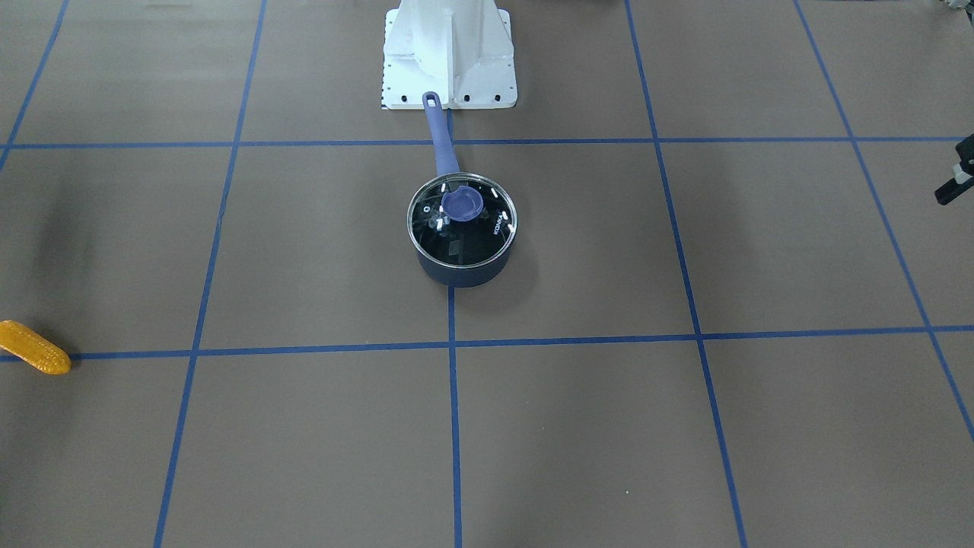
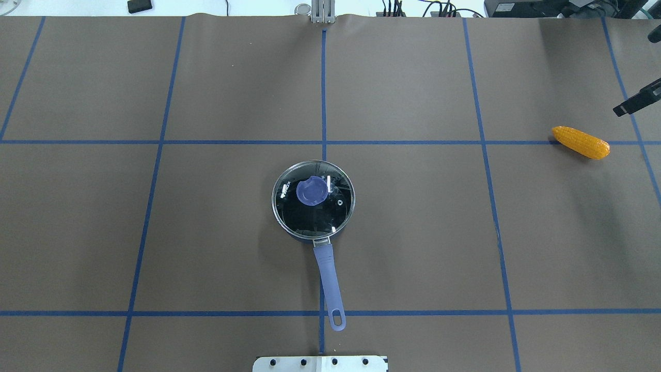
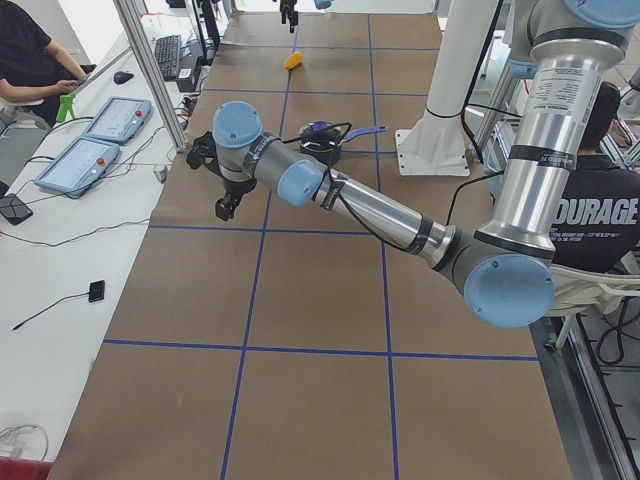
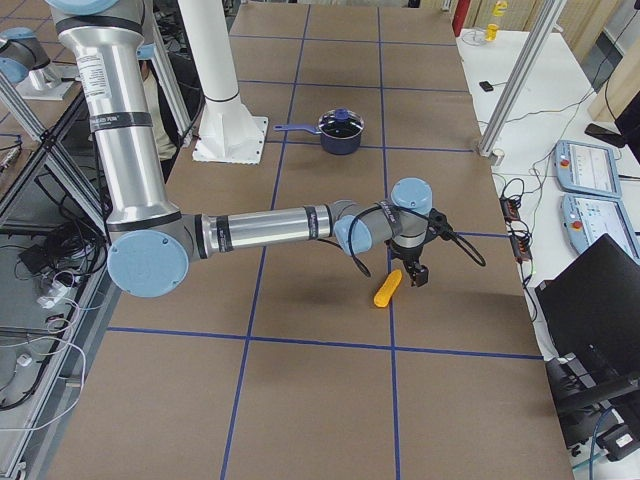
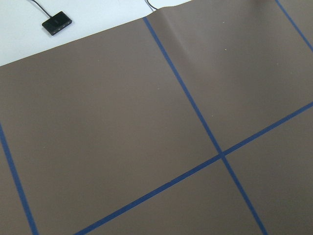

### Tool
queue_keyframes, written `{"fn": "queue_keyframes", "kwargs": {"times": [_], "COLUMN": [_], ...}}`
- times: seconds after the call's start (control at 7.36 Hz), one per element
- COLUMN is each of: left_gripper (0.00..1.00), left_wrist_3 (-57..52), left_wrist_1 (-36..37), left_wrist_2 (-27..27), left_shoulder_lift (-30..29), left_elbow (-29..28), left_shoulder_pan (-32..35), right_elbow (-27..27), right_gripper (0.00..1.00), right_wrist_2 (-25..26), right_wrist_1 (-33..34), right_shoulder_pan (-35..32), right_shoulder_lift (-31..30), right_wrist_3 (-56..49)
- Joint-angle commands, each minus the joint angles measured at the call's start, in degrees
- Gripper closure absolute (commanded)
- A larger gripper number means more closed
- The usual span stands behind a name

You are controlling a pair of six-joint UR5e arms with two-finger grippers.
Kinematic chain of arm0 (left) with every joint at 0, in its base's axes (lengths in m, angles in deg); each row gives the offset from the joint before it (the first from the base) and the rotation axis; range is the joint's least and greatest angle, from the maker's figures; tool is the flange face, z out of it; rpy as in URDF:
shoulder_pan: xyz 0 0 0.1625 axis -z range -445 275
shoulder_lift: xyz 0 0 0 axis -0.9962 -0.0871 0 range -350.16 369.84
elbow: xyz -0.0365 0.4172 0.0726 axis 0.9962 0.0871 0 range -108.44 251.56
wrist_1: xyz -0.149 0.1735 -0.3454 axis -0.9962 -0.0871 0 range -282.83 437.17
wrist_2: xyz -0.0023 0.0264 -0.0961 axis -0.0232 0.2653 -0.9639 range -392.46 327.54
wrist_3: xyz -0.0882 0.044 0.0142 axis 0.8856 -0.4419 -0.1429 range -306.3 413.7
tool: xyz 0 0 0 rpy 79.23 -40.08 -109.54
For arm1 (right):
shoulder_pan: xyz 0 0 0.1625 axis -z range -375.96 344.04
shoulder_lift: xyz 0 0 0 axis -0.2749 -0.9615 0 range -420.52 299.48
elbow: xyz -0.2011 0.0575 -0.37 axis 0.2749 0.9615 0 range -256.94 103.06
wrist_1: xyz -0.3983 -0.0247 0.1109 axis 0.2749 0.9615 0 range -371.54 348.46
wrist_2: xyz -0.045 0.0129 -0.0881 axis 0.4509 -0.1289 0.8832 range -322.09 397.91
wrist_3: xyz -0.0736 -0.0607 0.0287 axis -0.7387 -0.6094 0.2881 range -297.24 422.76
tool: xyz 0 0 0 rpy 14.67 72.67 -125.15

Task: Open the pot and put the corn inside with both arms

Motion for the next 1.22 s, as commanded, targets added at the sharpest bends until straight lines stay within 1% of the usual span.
{"fn": "queue_keyframes", "kwargs": {"times": [0.0,0.14,0.27,0.41,0.54,0.68,0.82,0.95,1.09], "left_gripper": [0.03,0.03,0.03,0.03,0.03,0.03,0.03,0.03,0.03], "left_wrist_3": [12.30,19.67,26.19,31.91,37.62,40.72,43.80,47.31,48.56], "left_wrist_1": [0.33,0.77,0.94,1.21,1.56,2.34,2.53,4.09,8.63], "left_wrist_2": [2.40,4.68,6.18,9.07,13.97,16.98,18.14,21.89,25.50], "left_shoulder_lift": [-0.68,-0.16,-0.15,-0.50,-1.46,-2.95,-4.44,-7.33,-11.53], "left_elbow": [7.14,12.84,16.73,19.46,21.67,22.38,22.48,22.48,22.57], "left_shoulder_pan": [-5.96,-10.34,-14.04,-18.77,-24.82,-27.67,-30.48,-34.34,-36.99], "right_elbow": [4.41,5.83,5.93,6.37,6.81,7.16,7.60,8.74,9.44], "right_gripper": [0.00,0.00,0.00,0.00,0.00,0.00,0.00,0.00,0.00], "right_wrist_2": [0.38,0.64,0.73,1.78,3.00,4.32,5.55,6.96,8.54], "right_wrist_1": [0.16,0.16,0.16,0.16,0.07,-0.02,-0.10,-0.19,-0.19], "right_shoulder_pan": [3.47,4.35,4.97,5.67,6.38,7.08,8.04,8.92,9.54], "right_shoulder_lift": [3.82,4.97,4.98,5.16,5.25,5.16,5.16,5.07,4.90], "right_wrist_3": [-7.04,-10.19,-11.79,-14.42,-15.84,-16.02,-16.11,-16.11,-17.07]}}
